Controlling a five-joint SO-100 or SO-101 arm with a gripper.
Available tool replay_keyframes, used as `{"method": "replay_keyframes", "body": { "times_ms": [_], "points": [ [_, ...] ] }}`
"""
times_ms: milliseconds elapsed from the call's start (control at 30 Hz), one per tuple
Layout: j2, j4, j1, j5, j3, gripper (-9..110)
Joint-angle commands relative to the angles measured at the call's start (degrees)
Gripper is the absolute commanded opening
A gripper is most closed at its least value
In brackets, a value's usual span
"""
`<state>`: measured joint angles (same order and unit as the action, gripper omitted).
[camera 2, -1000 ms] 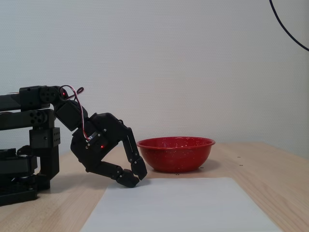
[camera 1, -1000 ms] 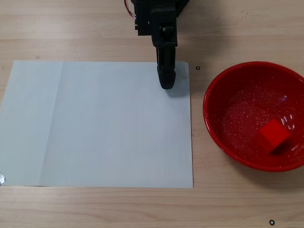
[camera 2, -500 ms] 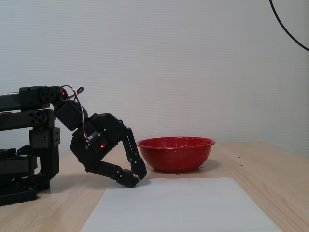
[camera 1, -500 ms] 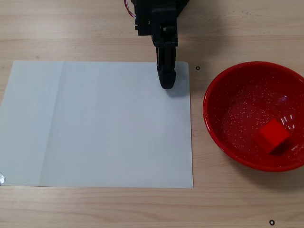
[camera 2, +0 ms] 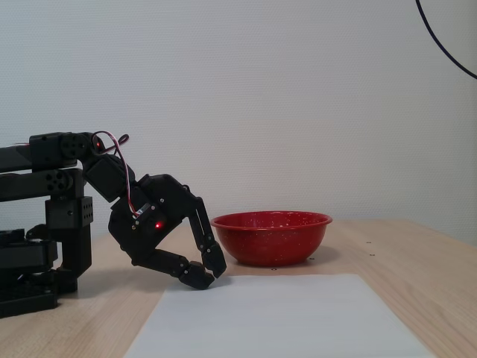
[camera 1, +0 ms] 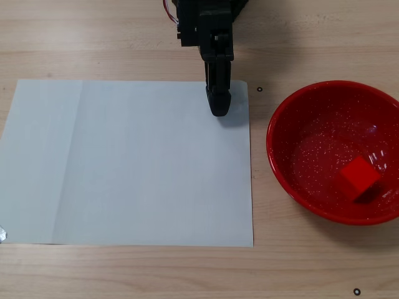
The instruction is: Grasp the red cube and put it in the red bowl.
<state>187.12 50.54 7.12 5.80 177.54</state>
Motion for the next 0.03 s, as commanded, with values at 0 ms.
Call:
{"method": "replay_keyframes", "body": {
  "times_ms": [0],
  "points": [
    [0.62, 0.44, -0.26, -0.88, 0.35, 0]
  ]
}}
